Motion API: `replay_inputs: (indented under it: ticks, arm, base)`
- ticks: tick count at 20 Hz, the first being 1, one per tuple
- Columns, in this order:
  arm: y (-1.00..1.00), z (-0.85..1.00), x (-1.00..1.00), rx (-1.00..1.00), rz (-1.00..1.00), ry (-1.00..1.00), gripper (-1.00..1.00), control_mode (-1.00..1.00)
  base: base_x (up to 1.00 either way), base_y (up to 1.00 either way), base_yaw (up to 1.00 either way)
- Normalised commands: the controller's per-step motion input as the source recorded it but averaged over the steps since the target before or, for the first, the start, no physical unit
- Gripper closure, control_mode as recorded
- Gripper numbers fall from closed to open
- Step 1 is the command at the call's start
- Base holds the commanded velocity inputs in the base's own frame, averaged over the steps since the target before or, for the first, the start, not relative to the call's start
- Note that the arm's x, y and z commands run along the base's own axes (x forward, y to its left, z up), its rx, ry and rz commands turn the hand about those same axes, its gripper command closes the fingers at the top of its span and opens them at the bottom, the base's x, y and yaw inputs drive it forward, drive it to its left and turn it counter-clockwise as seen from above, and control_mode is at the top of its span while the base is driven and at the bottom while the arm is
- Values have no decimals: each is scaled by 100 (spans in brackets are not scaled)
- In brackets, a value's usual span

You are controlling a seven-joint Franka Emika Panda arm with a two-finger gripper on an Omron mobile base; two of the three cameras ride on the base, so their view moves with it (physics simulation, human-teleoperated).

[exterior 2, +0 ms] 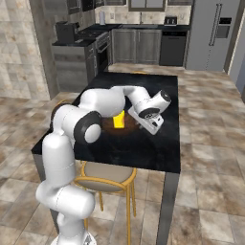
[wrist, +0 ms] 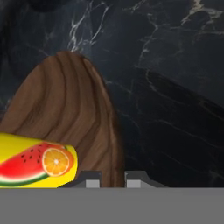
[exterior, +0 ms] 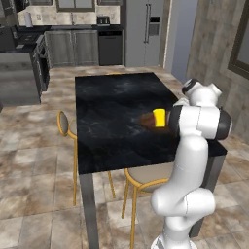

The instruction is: Place the cup inside the bowl on the dining table and move the bowl to any counter.

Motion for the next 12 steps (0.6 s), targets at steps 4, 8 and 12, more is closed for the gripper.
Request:
replay_inputs:
  ticks: [4, 8, 12]
  arm:
    - [0, 36, -2, 2, 0, -8, 100, -100]
    - [0, 35, -5, 2, 0, -7, 100, -100]
    - [0, 27, -5, 2, 0, -5, 100, -100]
  base:
    - [0, 0, 0]
    - [0, 0, 0]
    - [0, 0, 0]
